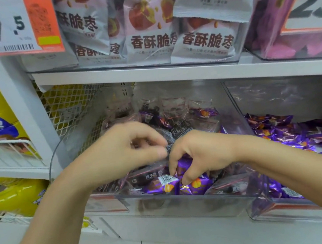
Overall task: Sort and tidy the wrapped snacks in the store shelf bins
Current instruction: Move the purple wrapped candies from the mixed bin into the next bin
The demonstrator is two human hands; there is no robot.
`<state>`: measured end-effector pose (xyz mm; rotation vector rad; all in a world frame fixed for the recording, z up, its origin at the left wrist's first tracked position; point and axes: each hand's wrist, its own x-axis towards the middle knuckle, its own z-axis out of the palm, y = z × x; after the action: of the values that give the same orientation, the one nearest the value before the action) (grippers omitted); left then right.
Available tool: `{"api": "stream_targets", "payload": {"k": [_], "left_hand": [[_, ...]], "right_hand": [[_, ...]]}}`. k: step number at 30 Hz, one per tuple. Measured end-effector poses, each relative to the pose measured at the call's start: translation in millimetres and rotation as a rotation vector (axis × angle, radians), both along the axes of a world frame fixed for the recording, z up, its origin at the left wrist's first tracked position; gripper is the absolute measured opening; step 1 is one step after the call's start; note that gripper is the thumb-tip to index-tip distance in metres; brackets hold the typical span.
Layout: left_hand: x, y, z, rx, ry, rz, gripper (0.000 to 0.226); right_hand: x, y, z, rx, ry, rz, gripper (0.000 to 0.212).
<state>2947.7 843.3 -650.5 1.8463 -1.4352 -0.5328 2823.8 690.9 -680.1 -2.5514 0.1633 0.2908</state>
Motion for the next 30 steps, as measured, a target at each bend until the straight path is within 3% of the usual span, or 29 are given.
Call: {"api": "stream_targets", "payload": {"k": [3, 6, 12, 19, 25, 30], "left_hand": [[-6.2, 2.4, -5.8, 0.267, -0.175, -0.188, 0.034], [-11.7, -0.5, -8.9, 0.341, -0.286, -0.215, 0.036], [-9.9, -0.5, -9.0, 0.370, -0.331, -0.211, 0.044], [-7.9, -0.8, -17.4, 0.305, -0.370, -0.189, 0.015], [-13.8, -0.1, -17.6, 0.370, -0.604, -0.204, 0.038], [-15.5, -3.4, -14.7, 0.306, -0.492, -0.147, 0.023]], "right_hand": [[-5.5, -2.4, 7.7, 0.025, -0.063, -0.047, 0.028], [-9.6, -4.8, 10.4, 0.088, -0.101, -0.119, 0.031], [-15.1, -4.1, 13.9, 0.294, -0.174, -0.271, 0.040], [-26.2, -14.5, 25.7, 0.572, -0.305, -0.557, 0.032], [-33.7, -17.0, 30.7, 0.721, -0.364, -0.622, 0.029], [-38.0, -12.9, 31.2, 0.788, -0.385, -0.629, 0.032]]}}
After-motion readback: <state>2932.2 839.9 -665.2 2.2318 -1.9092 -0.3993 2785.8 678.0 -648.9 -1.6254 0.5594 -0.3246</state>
